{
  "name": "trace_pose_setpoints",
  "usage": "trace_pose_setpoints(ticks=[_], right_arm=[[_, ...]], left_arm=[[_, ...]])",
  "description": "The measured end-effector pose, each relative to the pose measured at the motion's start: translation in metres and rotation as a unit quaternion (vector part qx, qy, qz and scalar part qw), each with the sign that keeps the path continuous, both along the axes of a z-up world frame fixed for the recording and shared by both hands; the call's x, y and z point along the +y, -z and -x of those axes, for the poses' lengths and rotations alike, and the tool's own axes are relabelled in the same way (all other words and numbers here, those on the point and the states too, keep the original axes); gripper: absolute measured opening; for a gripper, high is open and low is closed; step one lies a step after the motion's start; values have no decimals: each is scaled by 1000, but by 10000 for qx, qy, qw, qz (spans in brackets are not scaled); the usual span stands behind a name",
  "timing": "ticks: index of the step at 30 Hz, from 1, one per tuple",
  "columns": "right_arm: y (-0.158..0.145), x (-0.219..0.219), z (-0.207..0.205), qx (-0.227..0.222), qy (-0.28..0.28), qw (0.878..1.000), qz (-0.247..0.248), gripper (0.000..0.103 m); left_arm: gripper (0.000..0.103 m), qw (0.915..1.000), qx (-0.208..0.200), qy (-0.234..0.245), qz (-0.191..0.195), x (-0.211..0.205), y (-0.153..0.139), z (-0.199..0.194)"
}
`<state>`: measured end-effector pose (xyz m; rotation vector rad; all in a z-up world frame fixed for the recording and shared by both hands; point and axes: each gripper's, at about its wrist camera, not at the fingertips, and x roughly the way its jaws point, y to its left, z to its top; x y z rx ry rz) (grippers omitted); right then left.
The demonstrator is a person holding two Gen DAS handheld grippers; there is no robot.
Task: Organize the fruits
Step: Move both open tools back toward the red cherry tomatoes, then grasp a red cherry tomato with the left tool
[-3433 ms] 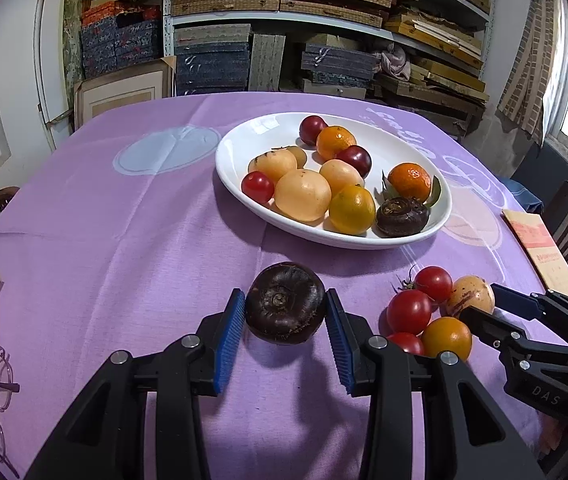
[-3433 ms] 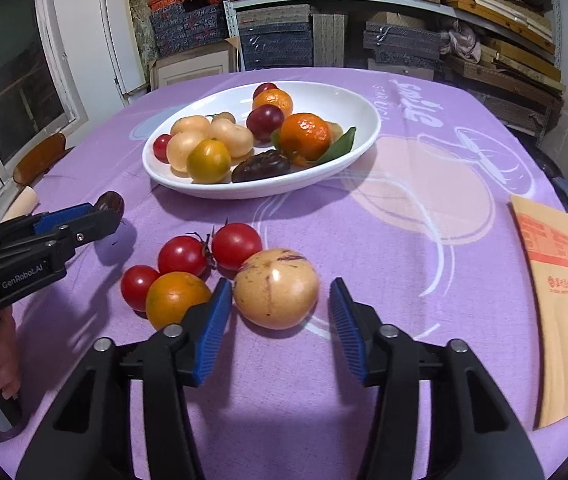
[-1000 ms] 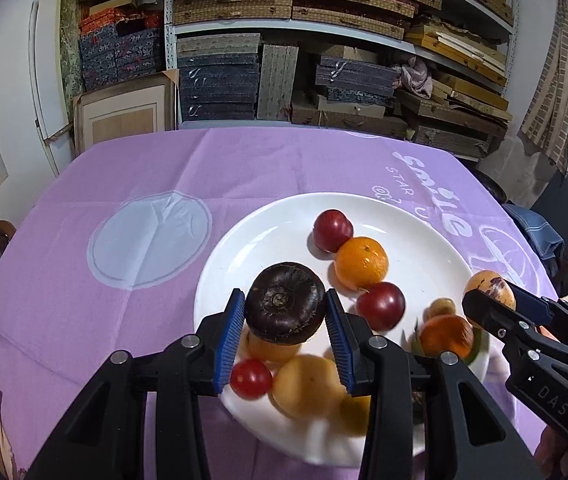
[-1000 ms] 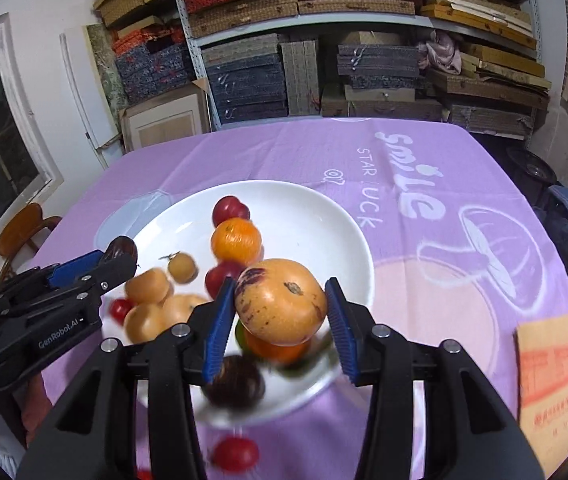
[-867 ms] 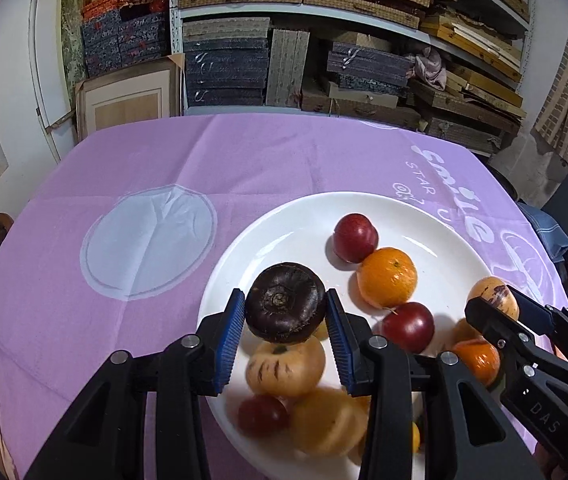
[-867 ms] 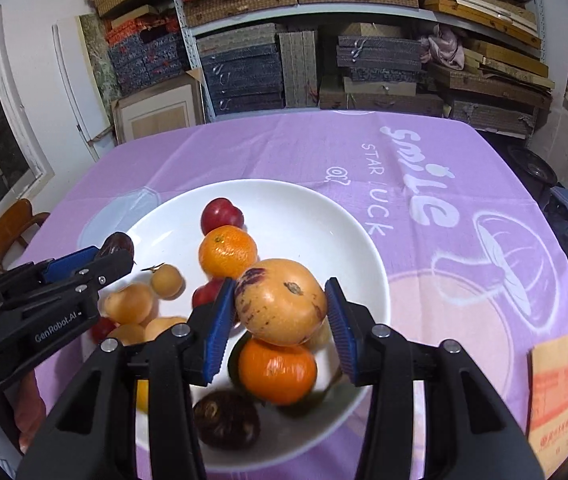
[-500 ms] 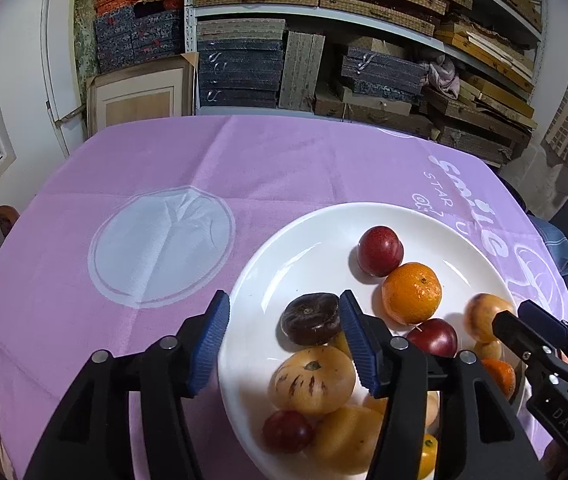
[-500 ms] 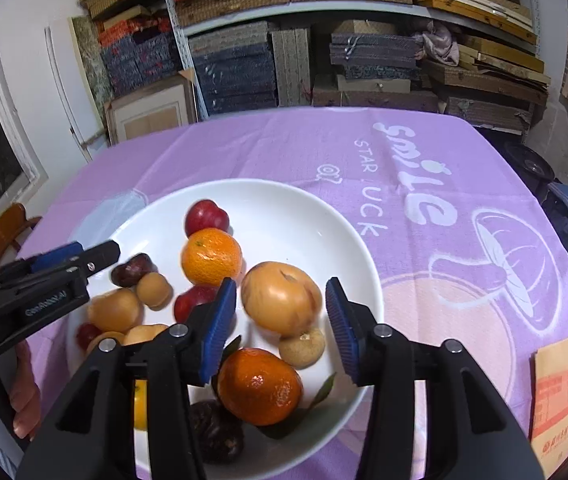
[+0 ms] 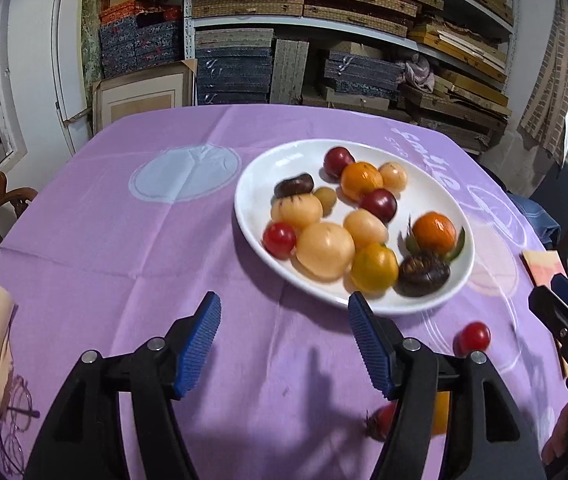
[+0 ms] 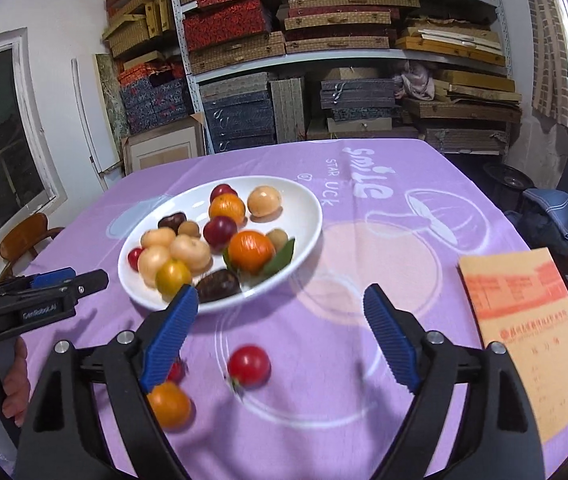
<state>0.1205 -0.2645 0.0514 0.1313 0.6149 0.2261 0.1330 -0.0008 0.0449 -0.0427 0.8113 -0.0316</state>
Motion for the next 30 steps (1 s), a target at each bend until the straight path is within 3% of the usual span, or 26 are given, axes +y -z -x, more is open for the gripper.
trace_pose_setpoints(ticks=[6,13,19,28,30], right_arm=[[9,1,15,26,-173,9997,182,87],[8,-18,9,140,5,9996,-232,90],[9,-20,7,227,-17,9994,-275,90],[9,-20,6,250,13,9992,-307,90],[8,-23,6,262,29,9990,-348,90]], left_arm=[[67,9988,31,346,-354,-20,19,34],[67,9971,55,539,-535,-31,33,36],[67,9966,-41,784,-232,-33,29,41],[69,9907,-123,1306,-354,-59,28,63],[76,9883,-134,1442,-468,-66,31,69]])
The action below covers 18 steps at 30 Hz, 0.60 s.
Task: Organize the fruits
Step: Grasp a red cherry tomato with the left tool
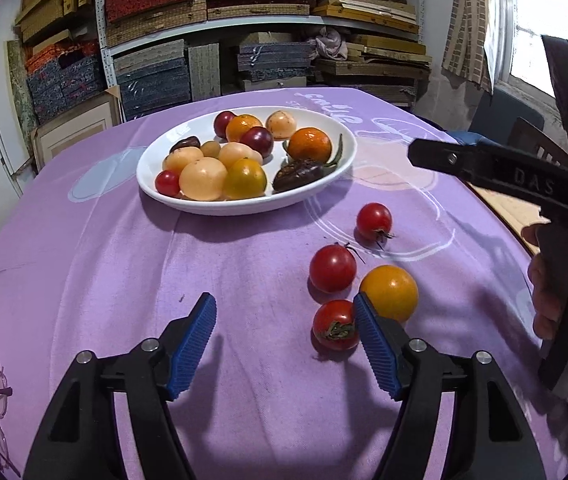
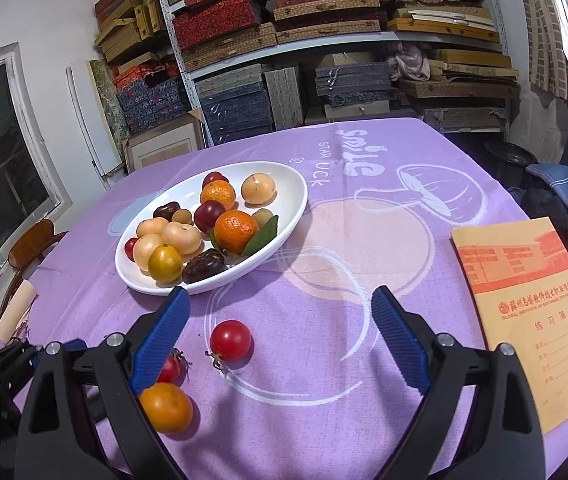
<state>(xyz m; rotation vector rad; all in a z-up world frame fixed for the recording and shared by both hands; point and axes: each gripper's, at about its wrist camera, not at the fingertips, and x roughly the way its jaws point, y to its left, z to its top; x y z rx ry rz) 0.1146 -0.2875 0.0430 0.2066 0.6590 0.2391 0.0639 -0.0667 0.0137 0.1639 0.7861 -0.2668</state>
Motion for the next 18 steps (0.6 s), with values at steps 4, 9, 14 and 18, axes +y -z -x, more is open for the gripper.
trace_pose_setpoints(ticks=[4,9,14,18], right_arm=[[0,-4,-1,20,22,10000,-66,90],[-1,-5,-1,15,13,10000,-81,90],[-1,-5,-1,14,17,10000,-93,90],[-1,-5,-1,44,18,9999,-134,90]], left_arm=[[78,9996,133,245,-86,-9,10,5],[77,9992,323,218,24,-7,18,-1],[64,9978,558,220,266,-2,23,-7],[52,9976,588,204,304,-1,24,-8]])
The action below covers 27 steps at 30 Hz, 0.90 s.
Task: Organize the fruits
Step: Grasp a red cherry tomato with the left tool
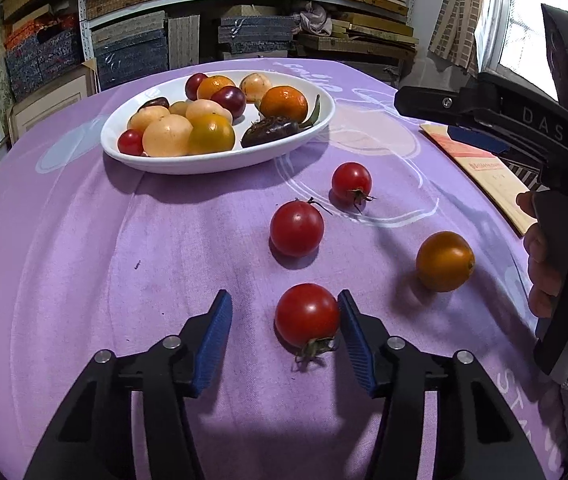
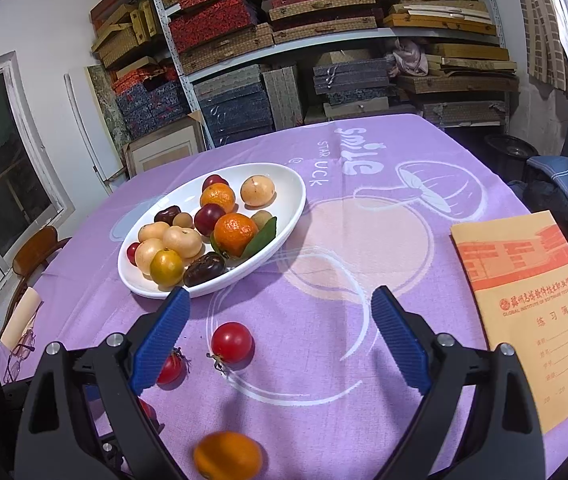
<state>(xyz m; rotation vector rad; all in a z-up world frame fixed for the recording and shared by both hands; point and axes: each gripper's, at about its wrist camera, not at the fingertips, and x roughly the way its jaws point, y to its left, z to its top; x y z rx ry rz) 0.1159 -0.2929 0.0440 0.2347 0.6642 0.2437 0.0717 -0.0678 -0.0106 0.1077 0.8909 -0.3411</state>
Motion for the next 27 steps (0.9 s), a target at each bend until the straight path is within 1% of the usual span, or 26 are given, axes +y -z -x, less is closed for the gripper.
trace_pose_setpoints(ticks=[3,6,14,17,23,27], right_arm=[[0,0,-1,20,10,10000,-5,90],[1,-1,-1,37,30,10000,-18,90],[3,-2,-2,78,-34,10000,-51,90],[4,1,-2,110,-106,9999,-12,90],[10,6,-4,271,-247,9993,-49,90],[15,20,-5,430,-484,9976,234,90]], left_arm=[[45,10000,-5,44,8,-1,0,2],[43,9999,-20,99,-42,-2,0,7],[33,9999,21,96,136,5,-2,13],[33,9997,61,85,238,7,-2,12],[31,9996,27,77,265,7,-2,10],[30,9998,-65,-2,207,9,-5,11]])
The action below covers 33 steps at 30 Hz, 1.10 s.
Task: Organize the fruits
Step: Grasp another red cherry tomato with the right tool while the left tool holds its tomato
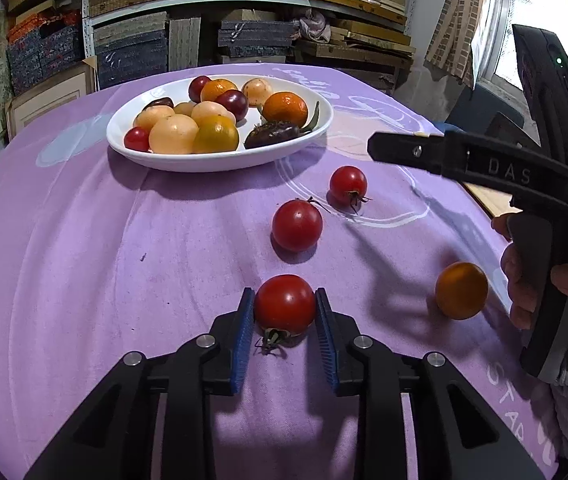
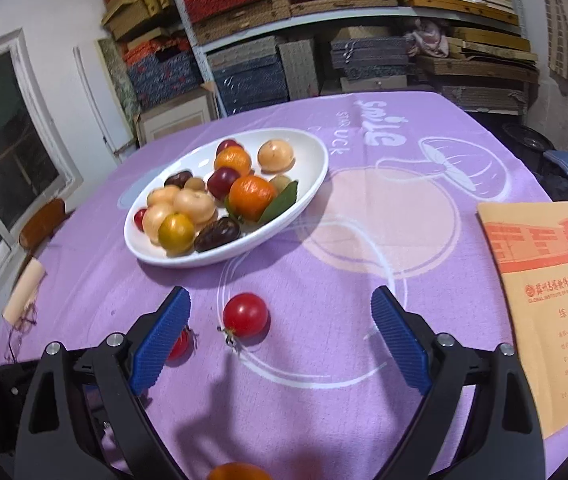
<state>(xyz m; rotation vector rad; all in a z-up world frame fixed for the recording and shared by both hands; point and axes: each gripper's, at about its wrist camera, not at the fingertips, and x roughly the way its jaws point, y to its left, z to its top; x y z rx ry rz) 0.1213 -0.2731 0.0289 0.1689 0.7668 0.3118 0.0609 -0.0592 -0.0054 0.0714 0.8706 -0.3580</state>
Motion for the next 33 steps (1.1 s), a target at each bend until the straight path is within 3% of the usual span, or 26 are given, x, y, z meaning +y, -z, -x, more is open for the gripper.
trace_pose_setpoints(ticks=[2,6,16,18,20,24,29,33], right_arm=[[4,8,-1,58,-93,9996,246,89],[12,13,-4,146,-159,9988,443,73],[14,33,-16,123,-456,9960,758,64],[16,37,-20,270,-612,9951,732,50],[18,39,-25,416,-714,9942,688,44],[26,42,-32,699,-847,9918,655,43],[27,48,-28,610,-878,9913,766,30],[28,47,-27,575,-845,9920,736,30]], left_arm=[[30,9999,-64,-87,-28,3,-2,-1],[30,9997,-101,-198,-43,6,-4,-3],[30,9997,-132,-201,-75,6,-4,-1],[30,9997,-132,-213,-76,6,-4,-1],[30,9997,-123,-216,-81,6,-4,-1],[30,9997,-119,-215,-81,7,-4,-1],[30,9997,-99,-216,-79,6,-4,-1],[30,9997,-94,-234,-62,8,-4,-3]])
